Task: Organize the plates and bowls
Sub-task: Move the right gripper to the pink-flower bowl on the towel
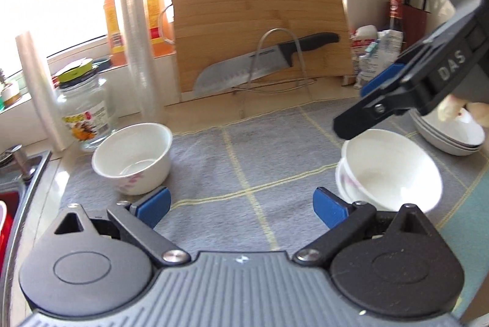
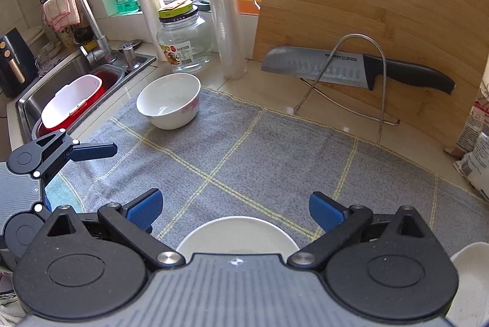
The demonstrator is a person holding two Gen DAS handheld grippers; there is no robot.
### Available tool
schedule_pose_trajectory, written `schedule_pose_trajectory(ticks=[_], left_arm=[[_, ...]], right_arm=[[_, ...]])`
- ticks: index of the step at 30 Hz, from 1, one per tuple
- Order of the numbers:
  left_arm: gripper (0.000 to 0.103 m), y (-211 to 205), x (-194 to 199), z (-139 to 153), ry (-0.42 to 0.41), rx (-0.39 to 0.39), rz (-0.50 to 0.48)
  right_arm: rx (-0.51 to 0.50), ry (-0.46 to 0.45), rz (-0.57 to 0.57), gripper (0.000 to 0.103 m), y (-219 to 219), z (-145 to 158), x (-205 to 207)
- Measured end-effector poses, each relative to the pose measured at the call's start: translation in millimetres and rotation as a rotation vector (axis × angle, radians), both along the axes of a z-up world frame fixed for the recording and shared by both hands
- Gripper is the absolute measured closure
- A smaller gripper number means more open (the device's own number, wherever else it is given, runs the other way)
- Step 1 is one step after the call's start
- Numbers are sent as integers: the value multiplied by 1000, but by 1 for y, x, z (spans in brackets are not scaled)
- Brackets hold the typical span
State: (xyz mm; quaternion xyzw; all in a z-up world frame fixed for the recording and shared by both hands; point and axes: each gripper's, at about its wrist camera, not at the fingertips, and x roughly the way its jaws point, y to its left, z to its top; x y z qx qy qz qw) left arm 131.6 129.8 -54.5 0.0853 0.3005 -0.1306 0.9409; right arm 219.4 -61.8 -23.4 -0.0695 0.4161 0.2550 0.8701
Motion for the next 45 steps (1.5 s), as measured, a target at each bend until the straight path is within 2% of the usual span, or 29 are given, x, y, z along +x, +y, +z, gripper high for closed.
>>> schedule_pose_trajectory(ticks=[6,11,17,29,45], left_arm=[[2,35,22,-24,49,59,139],[2,55,37,-37,64,34,170],[2,65,50,-47,61,20,158],[2,74,77,-49,12,-5,117],[2,82,103,-50,-23,-23,137]], right_arm=[[-4,-13,38,0,28,3,9],[-2,-14,50,0,46,3,17],[10,11,42,0,65,-10,31],[14,51,79,0,107,-22,66],[5,76,152,0,156,-35,128]])
